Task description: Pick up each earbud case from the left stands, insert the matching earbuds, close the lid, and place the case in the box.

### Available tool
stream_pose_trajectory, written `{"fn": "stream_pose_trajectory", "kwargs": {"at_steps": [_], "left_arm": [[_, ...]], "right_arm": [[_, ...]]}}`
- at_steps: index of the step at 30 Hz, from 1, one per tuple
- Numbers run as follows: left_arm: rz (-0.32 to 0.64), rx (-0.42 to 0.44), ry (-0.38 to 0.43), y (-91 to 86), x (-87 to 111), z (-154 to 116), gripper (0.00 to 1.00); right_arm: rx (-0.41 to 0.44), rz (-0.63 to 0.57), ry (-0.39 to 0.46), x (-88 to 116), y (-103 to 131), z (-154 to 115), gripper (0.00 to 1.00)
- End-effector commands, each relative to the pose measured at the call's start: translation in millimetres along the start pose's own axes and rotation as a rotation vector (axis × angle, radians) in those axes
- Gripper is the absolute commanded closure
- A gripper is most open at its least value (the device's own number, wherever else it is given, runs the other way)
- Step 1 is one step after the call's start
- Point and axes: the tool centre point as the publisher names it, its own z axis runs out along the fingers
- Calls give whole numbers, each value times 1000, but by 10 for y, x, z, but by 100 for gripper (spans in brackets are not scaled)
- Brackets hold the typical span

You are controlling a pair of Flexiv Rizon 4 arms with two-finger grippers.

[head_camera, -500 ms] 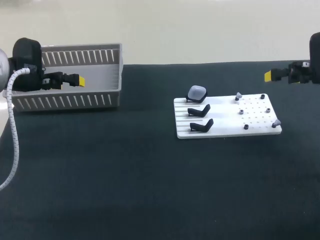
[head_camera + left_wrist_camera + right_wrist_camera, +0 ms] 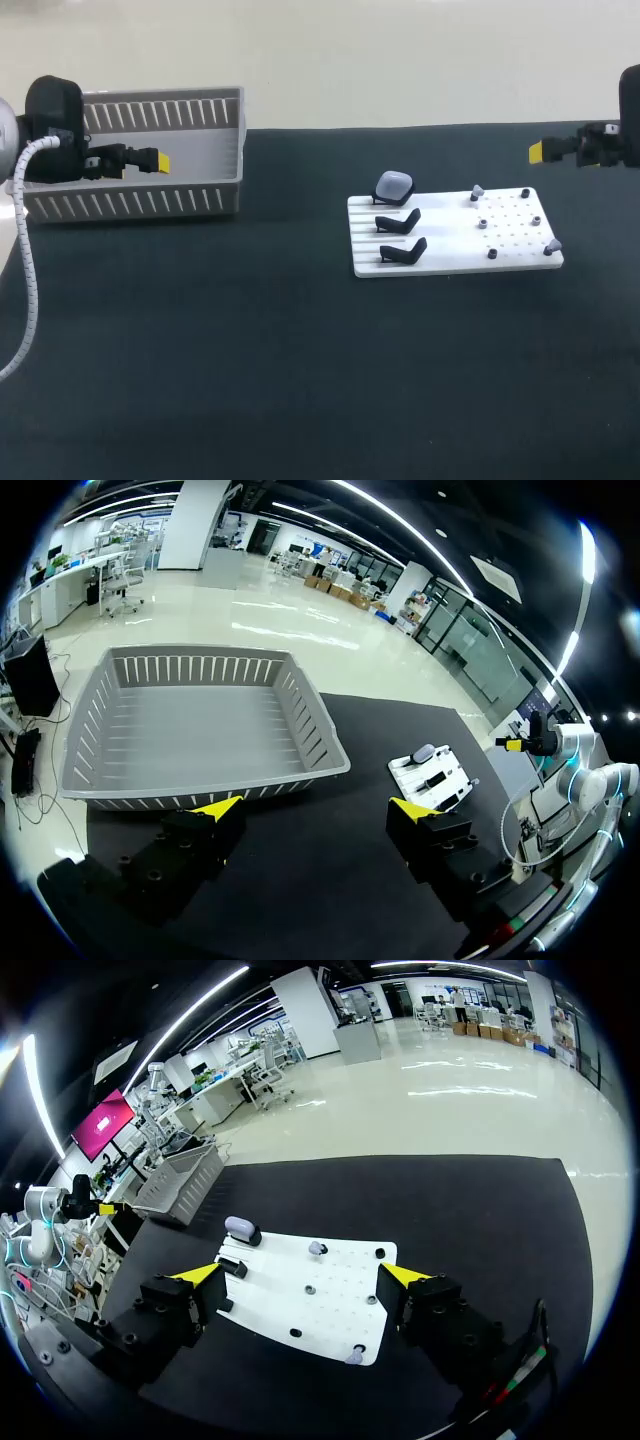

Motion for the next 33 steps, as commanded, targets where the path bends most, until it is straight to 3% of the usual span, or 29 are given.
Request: {"fn": "stream_pose_trajectory", "kwargs": {"at_steps": [1,5,15,20,23,25,33], "left_arm": [[-1,-2,9,-16,-3,3,0],[44,50,3,-84,-16,3,0],[320,271,6,-390,-55,86,0],[460,329,-7,-513,-119,147,0],[528,375,8,-565,-154,231,0],[587,453,14,-607,-192,318,0],[716,544,50,-731,-360,685,0]], "right_arm": [[1,0,0,1,1,-4,0],[1,0,0,1,1,-4,0],[1,0,0,1,1,-4,0],[1,0,0,1,1,-4,0],[1,0,0,1,1,-4,0],[1,0,0,1,1,-4,0],[1,0,0,1,1,-4,0]]}}
